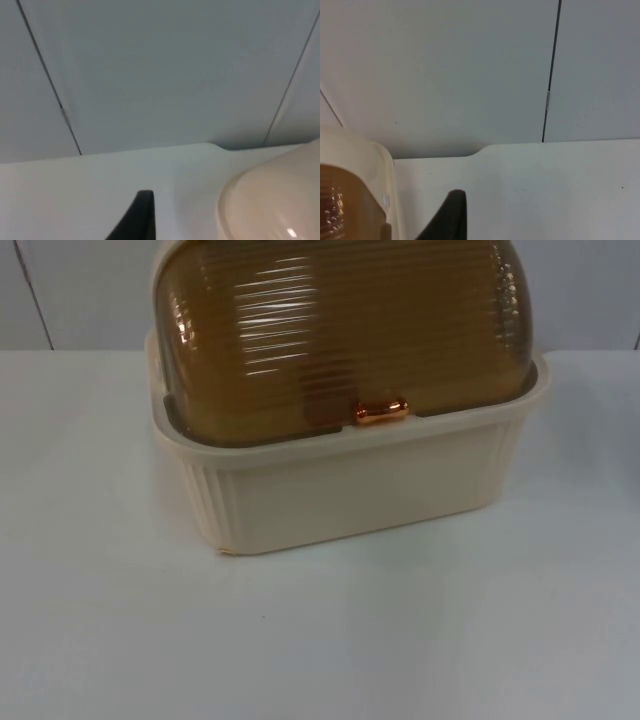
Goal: Open the box lid with the left hand, place the block into the box with the right hand, then close the box lid with the left hand.
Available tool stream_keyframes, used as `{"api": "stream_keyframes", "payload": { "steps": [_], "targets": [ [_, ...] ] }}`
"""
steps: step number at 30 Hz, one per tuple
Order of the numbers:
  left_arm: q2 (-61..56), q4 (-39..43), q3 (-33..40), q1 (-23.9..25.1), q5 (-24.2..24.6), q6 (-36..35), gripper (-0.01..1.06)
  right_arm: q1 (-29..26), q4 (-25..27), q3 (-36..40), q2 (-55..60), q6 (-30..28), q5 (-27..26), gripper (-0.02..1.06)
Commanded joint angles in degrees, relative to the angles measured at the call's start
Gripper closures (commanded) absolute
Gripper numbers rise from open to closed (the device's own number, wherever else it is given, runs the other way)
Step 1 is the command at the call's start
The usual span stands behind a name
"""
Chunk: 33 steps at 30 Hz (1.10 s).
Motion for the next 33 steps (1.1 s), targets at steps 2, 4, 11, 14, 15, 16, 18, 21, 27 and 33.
{"api": "stream_keyframes", "payload": {
  "steps": [2, 4, 11, 14, 15, 16, 18, 21, 27, 33],
  "targets": [
    [-1.76, 0.43, -0.21, 0.22, -3.03, -0.5, 0.0, -0.21, -0.15, -0.33, -0.54, 0.21, -0.1, 0.0],
    [-2.52, 0.49, -0.21, 0.22, -4.95, -0.5, 0.0, -0.21, -0.15, -0.33, -0.54, 0.21, -0.25, 0.0],
    [-4.17, 0.31, -0.21, 0.22, -8.62, -0.6, 0.0, -0.21, -0.15, -0.33, -0.59, 0.21, -0.72, 0.0],
    [-4.43, 0.31, -0.21, 0.22, -6.77, -0.6, 0.0, -0.21, -0.15, -0.33, -0.83, 0.21, -1.65, 0.0],
    [-4.43, 0.31, -0.21, 0.22, -6.77, -0.6, 0.0, -0.21, -0.15, -0.33, -0.83, 0.21, -1.65, 0.0],
    [-4.43, 0.12, -0.21, 0.22, -6.15, -0.6, 0.0, -0.21, -0.15, -0.33, -1.3, 0.21, -1.78, 0.0],
    [-4.43, -0.68, -0.21, 0.22, -5.13, -0.6, 0.0, -0.21, -0.15, -0.33, -2.51, 0.66, -3.82, 0.0],
    [-4.43, -0.56, -0.21, 0.22, -5.48, -0.6, 0.0, -0.21, -0.28, -0.33, -3.41, 2.38, -4.33, 0.0],
    [-4.43, -1.57, -0.21, 0.22, -5.13, -0.6, 0.0, -0.21, -2.8, -0.33, -5.13, 0.34, -2.44, 0.0],
    [-4.43, -0.67, -0.21, 0.22, -0.37, 0.0, 0.0, -0.21, -3.62, -0.33, -5.26, -0.07, 2.2, 0.0]
  ]
}}
